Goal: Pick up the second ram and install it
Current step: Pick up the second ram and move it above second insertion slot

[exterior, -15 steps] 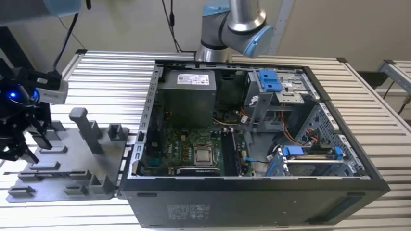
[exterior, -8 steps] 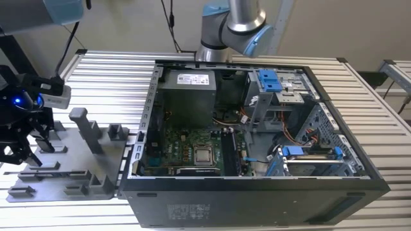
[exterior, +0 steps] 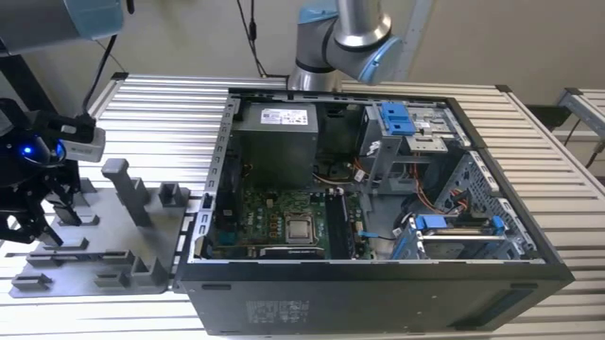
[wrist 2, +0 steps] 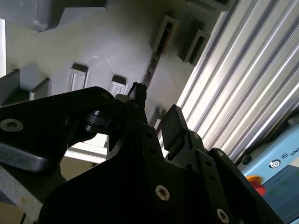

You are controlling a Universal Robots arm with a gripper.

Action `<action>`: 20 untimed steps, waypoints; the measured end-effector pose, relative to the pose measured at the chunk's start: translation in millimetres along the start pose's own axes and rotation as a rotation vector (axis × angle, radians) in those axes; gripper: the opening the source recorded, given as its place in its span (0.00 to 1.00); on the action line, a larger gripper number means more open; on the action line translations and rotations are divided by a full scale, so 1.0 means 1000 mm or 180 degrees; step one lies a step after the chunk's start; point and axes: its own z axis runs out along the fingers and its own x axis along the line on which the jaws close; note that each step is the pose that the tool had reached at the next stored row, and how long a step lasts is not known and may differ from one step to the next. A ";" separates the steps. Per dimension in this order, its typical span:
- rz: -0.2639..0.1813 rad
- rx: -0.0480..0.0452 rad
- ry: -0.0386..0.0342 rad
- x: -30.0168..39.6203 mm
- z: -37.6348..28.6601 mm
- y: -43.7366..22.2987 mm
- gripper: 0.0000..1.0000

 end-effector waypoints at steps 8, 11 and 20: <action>0.0000 0.0000 0.0001 0.0000 0.0009 0.0000 0.42; -0.0018 0.0001 0.0000 -0.0002 0.0041 0.0002 0.42; -0.0071 0.0003 0.0001 -0.0005 0.0141 0.0011 0.42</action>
